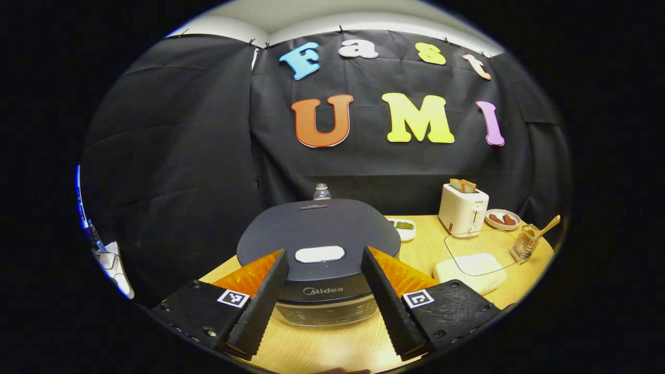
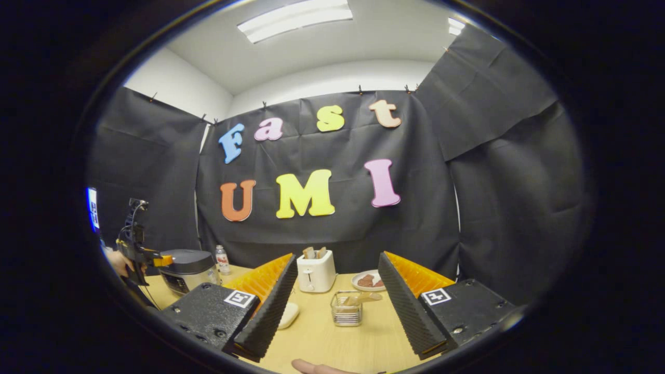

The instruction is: Close the left gripper, press the button to open the rice cooker; take a wooden spoon from the chopstick holder with the right hand, scoop a spoonful of rice and pour it into the rice cooker, then put the wooden spoon back into the chopstick holder.

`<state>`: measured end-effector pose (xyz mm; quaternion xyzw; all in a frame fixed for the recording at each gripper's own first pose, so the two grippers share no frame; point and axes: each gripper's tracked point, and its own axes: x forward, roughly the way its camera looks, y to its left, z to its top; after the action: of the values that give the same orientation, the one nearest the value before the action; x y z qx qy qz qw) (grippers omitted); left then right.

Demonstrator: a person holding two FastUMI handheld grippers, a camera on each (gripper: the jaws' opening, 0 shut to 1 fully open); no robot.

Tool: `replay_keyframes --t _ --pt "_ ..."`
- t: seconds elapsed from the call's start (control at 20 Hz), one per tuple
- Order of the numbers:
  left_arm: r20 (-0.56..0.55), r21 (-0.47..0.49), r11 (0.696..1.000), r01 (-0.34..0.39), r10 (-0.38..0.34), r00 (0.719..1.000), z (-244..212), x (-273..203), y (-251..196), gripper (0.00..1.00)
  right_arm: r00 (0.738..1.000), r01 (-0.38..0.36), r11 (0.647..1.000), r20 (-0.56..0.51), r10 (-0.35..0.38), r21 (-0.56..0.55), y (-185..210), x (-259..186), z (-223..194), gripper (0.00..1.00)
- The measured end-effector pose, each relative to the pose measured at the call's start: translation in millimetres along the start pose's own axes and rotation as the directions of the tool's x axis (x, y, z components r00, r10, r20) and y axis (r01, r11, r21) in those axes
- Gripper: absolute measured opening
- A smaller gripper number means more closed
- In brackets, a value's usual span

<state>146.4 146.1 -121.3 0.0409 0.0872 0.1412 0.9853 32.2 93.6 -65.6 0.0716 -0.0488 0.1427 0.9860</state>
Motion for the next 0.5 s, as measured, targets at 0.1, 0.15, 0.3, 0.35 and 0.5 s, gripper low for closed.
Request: replay_keyframes --t 0.1,0.15,0.3,0.35,0.5 --pt "0.008 -0.009 1.000 0.002 -0.002 1.000 0 -6 6 0.92 1.000 0.003 1.000 0.000 -0.003 0.001 0 1 0 1.00" --pt "0.010 -0.015 1.000 -0.005 0.006 1.000 1 -8 5 0.82 1.000 0.000 1.000 0.000 0.000 0.001 1 0 -1 1.00" --pt "-0.026 -0.005 0.999 -0.041 0.040 0.999 0 -15 4 0.90 1.000 -0.005 1.000 -0.007 0.005 -0.014 5 1 -4 1.00" --pt "-0.033 -0.009 0.999 -0.045 0.045 0.998 2 -20 2 0.90 1.000 -0.001 1.000 -0.008 0.000 -0.022 5 2 -4 1.00" --pt "-0.017 -0.011 0.999 -0.036 0.036 0.999 12 -34 -10 0.94 1.000 -0.005 1.000 -0.020 0.004 -0.030 11 3 -8 1.00"
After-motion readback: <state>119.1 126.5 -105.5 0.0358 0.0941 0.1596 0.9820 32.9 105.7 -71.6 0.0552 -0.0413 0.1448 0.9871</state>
